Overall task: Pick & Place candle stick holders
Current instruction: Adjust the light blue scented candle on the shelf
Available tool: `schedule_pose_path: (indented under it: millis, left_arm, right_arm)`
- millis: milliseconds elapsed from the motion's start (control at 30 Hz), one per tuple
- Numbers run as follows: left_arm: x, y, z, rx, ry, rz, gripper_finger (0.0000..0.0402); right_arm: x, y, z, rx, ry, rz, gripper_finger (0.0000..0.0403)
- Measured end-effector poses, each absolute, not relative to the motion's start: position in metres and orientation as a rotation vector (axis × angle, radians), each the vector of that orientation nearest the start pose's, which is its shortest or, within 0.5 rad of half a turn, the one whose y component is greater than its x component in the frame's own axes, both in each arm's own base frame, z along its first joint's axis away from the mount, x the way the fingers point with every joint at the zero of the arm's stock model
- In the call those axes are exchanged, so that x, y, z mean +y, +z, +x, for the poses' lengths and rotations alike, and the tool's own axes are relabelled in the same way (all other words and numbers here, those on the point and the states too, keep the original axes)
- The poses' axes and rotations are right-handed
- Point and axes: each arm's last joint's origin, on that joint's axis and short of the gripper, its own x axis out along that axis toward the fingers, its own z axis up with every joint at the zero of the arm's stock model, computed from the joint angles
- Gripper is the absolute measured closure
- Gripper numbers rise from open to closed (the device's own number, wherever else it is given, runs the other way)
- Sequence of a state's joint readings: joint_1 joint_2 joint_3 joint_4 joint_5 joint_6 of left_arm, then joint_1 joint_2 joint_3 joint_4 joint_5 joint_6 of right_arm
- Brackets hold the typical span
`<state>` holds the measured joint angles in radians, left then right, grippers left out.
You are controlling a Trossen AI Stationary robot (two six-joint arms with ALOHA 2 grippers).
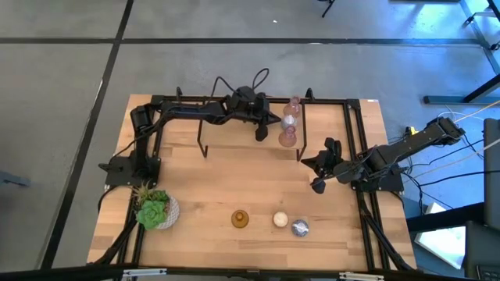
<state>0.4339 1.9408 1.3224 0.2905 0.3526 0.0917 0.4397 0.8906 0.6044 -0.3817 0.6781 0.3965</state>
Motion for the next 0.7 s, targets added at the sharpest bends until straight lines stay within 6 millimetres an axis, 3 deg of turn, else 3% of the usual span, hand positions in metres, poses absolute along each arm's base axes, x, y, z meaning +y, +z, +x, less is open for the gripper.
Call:
schedule_pose_path:
  millis: [700]
  left_arm:
    - [0.1744, 0.2284, 0.4044, 0.278, 0.039, -0.035, 0.04]
  right_arm:
    - [0.0588, 0.2413, 0.1677, 0.508, -0.336, 0.028, 0.04]
